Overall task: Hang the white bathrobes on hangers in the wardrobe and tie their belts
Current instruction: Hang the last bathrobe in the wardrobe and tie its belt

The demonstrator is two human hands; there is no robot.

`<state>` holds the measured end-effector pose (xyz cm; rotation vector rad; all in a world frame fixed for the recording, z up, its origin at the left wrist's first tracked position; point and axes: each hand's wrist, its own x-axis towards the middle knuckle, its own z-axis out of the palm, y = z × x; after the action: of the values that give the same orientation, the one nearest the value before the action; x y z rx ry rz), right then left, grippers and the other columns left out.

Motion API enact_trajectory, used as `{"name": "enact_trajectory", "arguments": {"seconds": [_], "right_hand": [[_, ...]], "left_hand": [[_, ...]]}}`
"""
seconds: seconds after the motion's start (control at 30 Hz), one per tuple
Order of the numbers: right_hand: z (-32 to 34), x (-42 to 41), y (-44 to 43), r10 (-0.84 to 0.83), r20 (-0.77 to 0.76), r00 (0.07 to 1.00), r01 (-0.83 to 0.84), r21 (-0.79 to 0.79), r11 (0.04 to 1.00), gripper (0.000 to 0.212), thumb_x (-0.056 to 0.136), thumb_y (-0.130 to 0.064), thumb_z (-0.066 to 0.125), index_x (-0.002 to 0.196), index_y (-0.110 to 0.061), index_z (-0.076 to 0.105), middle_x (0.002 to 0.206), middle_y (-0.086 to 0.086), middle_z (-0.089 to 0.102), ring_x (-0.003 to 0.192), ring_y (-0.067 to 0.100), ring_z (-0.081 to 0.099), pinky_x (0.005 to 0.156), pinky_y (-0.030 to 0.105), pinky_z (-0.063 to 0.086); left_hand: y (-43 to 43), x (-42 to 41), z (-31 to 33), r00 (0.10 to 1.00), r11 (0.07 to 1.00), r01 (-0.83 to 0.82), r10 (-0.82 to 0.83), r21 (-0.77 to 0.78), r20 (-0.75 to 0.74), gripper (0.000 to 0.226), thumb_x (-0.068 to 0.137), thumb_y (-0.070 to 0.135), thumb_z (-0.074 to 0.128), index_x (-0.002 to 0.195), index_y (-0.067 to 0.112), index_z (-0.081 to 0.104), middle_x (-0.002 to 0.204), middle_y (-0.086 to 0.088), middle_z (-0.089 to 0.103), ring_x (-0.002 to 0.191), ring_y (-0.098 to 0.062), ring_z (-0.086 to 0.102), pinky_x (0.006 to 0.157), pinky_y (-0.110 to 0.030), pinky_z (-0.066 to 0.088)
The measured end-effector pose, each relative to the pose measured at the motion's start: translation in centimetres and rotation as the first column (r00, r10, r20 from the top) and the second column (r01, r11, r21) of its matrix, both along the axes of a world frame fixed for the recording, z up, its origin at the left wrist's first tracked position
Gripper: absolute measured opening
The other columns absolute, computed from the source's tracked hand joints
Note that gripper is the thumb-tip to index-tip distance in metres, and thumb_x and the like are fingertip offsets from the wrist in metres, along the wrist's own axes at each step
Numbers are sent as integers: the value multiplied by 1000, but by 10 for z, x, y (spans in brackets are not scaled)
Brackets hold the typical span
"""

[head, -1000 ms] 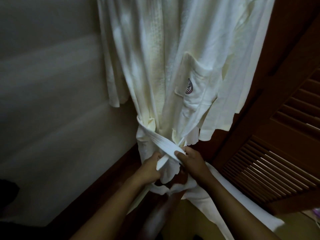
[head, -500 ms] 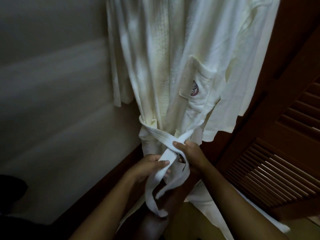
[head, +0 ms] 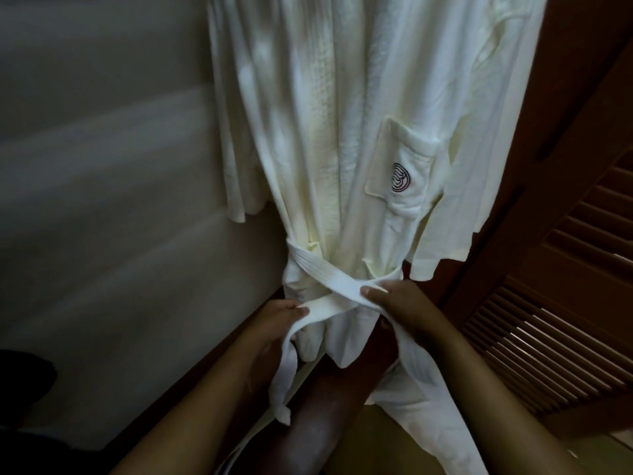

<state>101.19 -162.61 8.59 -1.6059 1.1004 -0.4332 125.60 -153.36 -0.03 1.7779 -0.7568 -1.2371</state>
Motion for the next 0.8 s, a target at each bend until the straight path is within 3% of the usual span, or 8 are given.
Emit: {"name": "enact_trajectory", "arguments": {"seconds": [0.07,0.13,0.2,0.27,0.4,0.47,0.63,0.8], "right_hand": [[18,7,12,28,259,965,-34,19,999,26,101,-35,60,98,-14,75,81,8,70,66,14,63,60,26,52],[18,12,19,30,327,945,-47,45,998,24,103,-31,58,95,-14,74,78,6,68,66,16,62,61,29,52],[1,12,24,100,182,978,-97,-24,995,23,103,-28,60,87,-16,72,74,1,68,64,13,64,61,29,53],[-29,8,27,153,40,987,-152,-33,988,29,103,-28,60,75,-21,65,66,-7,63,62,6,60,61,28,50],[-76,4,28,172,-217,961,-181,-23,983,33,103,-30,58,70,-25,56,68,-7,55,64,9,53,64,31,41],[-86,7,27,163,-288,944,-188,-63,980,32,102,-30,57,71,-27,53,70,-7,54,66,11,53,64,29,40],[-94,21,21,-31,-351,936,-36,-182,983,31,98,-31,61,69,-27,51,67,-7,53,63,8,52,58,23,36],[-102,37,23,-157,-282,946,135,-94,986,25,96,-35,61,72,-28,59,71,-6,62,71,12,61,62,31,44]], "left_hand": [[-4,-3,6,996,999,-46,44,-21,-76,14,99,12,65,94,1,72,69,-13,66,54,-19,59,47,-24,45],[-9,-6,16,970,993,-110,99,-36,-221,16,100,9,59,99,-3,70,77,-21,64,57,-20,60,52,-26,47],[-15,-5,26,900,984,-173,138,-49,-414,21,93,9,58,105,-4,68,90,-24,64,74,-27,63,66,-33,49],[-20,-1,33,827,976,-205,132,-75,-547,35,77,14,64,109,-1,62,94,-21,59,79,-31,59,68,-36,46],[-23,0,39,799,988,-146,91,-45,-594,24,93,14,59,111,-1,66,87,-17,67,69,-24,66,49,-28,51],[-23,-2,36,838,993,-119,101,1,-536,31,91,15,71,114,-4,69,95,-20,71,75,-25,70,56,-30,54],[-15,-2,25,817,996,-84,88,34,-570,47,87,19,75,127,-4,64,113,-22,72,99,-31,71,83,-40,56],[-9,-3,16,774,994,-109,71,-22,-629,60,85,25,79,134,-4,60,131,-29,63,125,-40,61,113,-50,44]]}}
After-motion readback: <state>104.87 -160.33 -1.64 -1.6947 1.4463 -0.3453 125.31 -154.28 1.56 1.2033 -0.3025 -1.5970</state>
